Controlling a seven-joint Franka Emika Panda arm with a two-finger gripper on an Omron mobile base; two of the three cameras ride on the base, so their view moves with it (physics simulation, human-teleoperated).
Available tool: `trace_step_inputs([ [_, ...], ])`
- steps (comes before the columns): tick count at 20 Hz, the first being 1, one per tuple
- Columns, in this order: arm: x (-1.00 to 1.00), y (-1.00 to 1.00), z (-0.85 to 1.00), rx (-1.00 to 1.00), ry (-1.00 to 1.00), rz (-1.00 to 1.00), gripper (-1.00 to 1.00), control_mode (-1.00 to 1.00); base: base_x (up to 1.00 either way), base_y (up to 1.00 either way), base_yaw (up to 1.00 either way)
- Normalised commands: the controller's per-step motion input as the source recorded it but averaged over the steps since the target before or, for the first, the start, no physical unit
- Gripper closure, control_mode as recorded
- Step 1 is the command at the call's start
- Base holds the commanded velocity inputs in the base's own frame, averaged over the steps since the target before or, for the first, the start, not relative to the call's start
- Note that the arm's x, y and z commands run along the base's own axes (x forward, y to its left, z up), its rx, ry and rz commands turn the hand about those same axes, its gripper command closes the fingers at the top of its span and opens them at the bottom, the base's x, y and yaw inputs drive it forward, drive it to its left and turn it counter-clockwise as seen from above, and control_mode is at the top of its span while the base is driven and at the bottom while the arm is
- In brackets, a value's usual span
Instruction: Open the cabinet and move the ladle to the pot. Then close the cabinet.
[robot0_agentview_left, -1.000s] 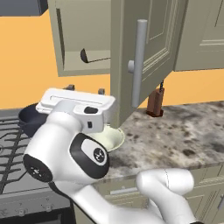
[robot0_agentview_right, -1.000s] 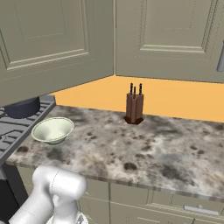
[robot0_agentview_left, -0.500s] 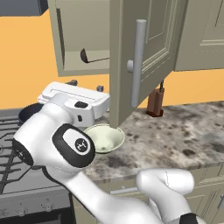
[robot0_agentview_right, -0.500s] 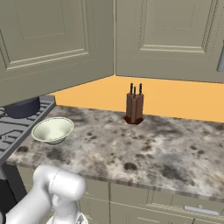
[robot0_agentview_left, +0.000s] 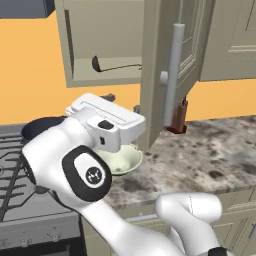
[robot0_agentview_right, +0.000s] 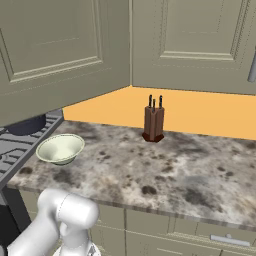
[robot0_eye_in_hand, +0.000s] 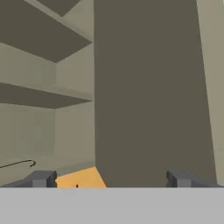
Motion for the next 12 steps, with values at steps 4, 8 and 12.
trace_step_inputs([
  [4,-0.66,-0.84,0.0,0.0,0.0,-0.25,-1.0,-1.0,0.0,0.0,0.0],
  [8,-0.8,-0.98,0.0,0.0,0.0,-0.26,-1.0,-1.0,0.0,0.0,0.0],
  [12,-0.58,-1.0,0.0,0.0,0.0,-0.24,-1.0,-1.0,0.0,0.0,0.0],
])
